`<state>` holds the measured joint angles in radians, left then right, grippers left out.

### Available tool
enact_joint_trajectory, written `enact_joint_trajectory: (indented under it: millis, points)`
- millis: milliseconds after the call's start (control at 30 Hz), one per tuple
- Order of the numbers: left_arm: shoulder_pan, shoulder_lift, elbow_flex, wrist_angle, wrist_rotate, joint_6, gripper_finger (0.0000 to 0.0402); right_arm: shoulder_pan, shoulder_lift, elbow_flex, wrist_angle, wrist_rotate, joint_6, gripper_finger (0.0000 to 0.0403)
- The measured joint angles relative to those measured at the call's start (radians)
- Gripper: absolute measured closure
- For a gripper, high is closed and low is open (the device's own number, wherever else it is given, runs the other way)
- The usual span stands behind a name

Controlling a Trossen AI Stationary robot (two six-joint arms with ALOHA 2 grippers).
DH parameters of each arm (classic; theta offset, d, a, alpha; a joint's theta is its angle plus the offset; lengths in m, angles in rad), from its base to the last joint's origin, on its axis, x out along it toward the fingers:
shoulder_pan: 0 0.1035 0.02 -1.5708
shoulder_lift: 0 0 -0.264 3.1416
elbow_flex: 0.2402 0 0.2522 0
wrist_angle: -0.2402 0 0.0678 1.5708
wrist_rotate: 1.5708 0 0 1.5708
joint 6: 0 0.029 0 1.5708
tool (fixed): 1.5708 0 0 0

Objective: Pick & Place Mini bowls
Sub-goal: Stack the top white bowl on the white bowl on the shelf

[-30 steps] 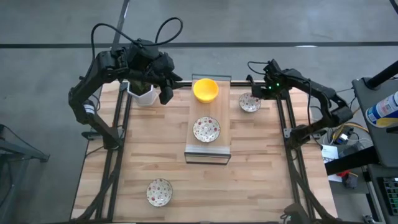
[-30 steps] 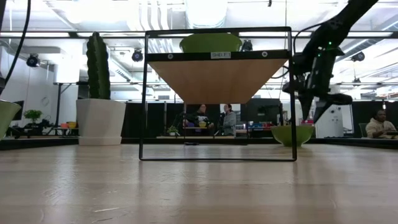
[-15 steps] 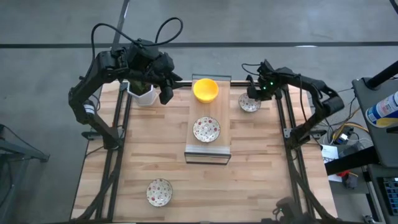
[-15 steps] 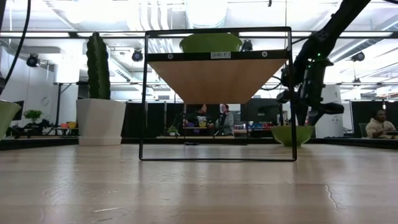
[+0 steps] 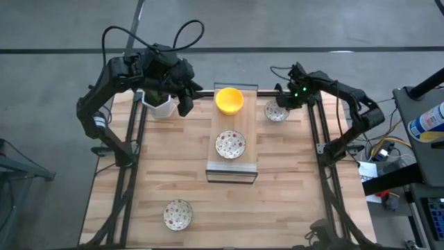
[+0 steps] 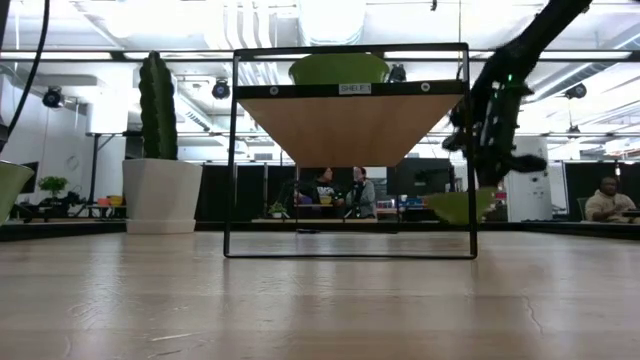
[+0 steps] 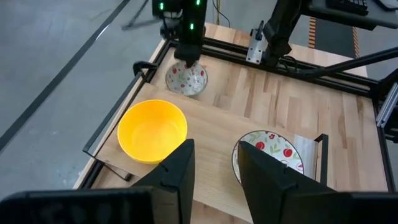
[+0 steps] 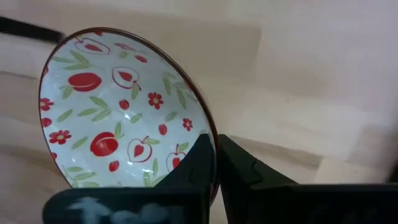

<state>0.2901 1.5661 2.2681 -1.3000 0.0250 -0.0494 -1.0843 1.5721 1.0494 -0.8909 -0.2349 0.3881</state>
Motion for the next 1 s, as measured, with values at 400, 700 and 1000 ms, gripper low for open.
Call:
enact_joint_trajectory:
  millis: [400,700,1000]
  points:
    - [0.0,0.0,0.0,-0.028,0.0,0.029,0.0287,0.11,-0.197,0.294,-0.356,-0.057,0.01,0.0393]
    - [0.0,0.0,0.0,-0.019,0.0,0.045,0.0287,0.404,-0.189,0.593,-0.484,-0.064,0.198,0.0394]
    - [0.0,0.001,0.0,-0.018,0.0,0.045,0.0287,0.681,-0.016,0.818,-0.46,-0.053,0.312,0.0394]
